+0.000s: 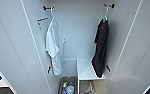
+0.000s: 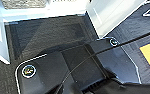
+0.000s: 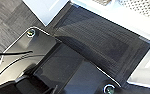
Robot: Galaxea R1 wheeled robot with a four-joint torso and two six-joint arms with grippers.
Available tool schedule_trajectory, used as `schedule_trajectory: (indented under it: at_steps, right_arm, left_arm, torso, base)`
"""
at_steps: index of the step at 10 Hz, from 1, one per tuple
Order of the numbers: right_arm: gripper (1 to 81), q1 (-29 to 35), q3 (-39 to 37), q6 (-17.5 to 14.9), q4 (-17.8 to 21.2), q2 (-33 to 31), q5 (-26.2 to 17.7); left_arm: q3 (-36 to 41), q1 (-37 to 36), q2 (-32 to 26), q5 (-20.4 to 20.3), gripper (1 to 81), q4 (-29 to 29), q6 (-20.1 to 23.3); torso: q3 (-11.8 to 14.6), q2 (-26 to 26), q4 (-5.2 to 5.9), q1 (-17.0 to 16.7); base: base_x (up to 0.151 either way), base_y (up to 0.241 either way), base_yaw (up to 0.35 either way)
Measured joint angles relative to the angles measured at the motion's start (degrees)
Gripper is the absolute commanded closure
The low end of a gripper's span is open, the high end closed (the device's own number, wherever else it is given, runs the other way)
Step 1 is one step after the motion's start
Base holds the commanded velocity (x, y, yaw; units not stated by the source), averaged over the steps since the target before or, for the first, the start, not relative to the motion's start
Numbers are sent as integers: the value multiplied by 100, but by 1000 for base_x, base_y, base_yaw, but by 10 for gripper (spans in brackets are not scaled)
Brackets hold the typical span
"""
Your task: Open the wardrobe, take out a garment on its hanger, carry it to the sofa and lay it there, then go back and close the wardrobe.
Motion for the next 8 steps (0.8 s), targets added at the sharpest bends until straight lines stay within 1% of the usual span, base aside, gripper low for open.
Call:
schedule_trajectory:
  at_steps: [1,3,4,5,6,8]
  right_arm:
    - [10,77,2,-66,-601,144,-463]
    - [10,496,2,-188,-1948,411,-1518]
    - [10,702,2,-196,-2381,541,-1913]
    - [10,874,13,-205,-2560,616,-2075]
    - [10,997,13,-188,-2615,607,-2175]
    - [10,997,-100,477,-2588,389,-2169]
  left_arm:
    - [0,2,4,2,10,0,0]
    - [0,11,0,11,10,0,-1]
    - [0,11,0,15,10,0,-9]
    - [0,11,0,15,10,0,-12]
    - [0,10,2,15,10,0,-15]
    - [0,11,2,17,10,-11,-17]
  torso:
    - [0,0,0,0]
    - [0,0,0,0]
    - [0,0,0,2]
    - [-2,0,0,2]
    - [-2,0,0,2]
    - [-2,0,0,5]
  base:
    - [0,0,0]
    - [0,0,0]
    - [0,0,0]
    - [0,0,0]
    - [0,0,0]
    - [0,0,0]
